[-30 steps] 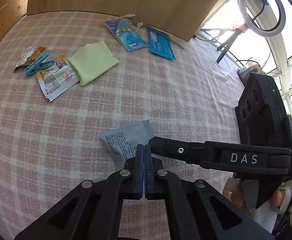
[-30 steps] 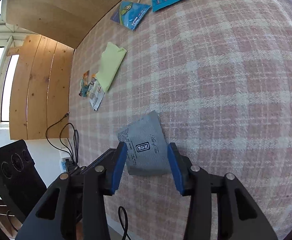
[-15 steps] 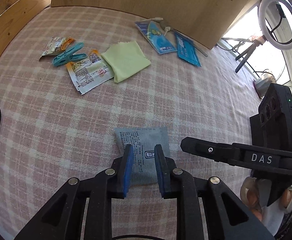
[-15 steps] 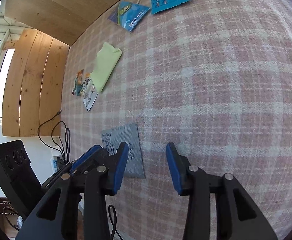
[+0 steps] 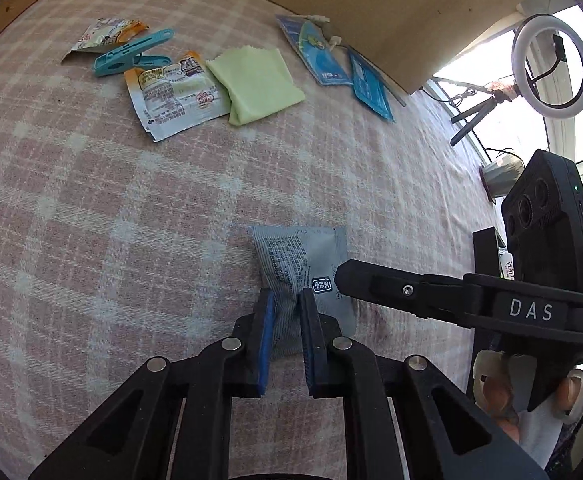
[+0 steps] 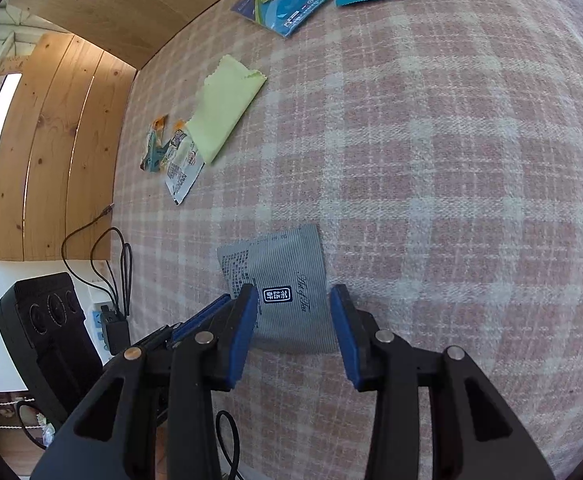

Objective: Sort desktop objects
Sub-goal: 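Close the left gripper on the grey sachet while the right gripper aligns beside it, then close the right gripper on the grey sachet edge and lift it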

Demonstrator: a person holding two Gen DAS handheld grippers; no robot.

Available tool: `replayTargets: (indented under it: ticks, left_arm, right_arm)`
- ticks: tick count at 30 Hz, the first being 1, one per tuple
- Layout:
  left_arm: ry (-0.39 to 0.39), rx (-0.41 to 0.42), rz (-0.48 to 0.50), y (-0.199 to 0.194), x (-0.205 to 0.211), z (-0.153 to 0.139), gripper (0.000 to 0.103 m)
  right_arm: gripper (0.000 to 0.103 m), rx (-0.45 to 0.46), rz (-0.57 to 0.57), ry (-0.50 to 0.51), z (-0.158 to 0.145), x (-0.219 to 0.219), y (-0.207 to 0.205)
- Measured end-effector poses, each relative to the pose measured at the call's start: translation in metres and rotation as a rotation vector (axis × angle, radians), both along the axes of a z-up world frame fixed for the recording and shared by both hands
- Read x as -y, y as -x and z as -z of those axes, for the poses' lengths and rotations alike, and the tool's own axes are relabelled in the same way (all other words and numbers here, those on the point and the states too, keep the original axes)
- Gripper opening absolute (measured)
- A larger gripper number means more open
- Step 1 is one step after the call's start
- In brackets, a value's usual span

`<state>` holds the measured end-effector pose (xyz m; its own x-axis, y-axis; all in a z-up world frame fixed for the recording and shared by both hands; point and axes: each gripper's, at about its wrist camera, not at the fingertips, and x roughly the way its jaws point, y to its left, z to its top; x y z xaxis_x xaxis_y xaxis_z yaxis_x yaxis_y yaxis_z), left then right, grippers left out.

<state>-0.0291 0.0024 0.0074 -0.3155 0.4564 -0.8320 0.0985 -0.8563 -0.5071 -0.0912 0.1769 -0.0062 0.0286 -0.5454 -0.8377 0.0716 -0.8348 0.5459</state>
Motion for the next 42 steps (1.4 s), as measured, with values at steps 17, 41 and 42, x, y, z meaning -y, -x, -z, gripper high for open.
replayTargets:
  ticks: [17, 41, 42]
  left_arm:
    - [0.034, 0.014, 0.088, 0.003, -0.019, -0.004, 0.005]
    - [0.067, -0.007, 0.126, 0.028, 0.011, -0.018, 0.017]
    - [0.067, 0.001, 0.161, 0.034, 0.007, -0.016, 0.019]
  right_arm:
    - [0.027, -0.040, 0.084, -0.018, -0.014, -0.007, -0.014]
    - [0.037, 0.055, 0.272, 0.078, -0.001, -0.041, -0.046]
    - [0.037, 0.072, 0.283, 0.088, 0.001, -0.041, -0.049]
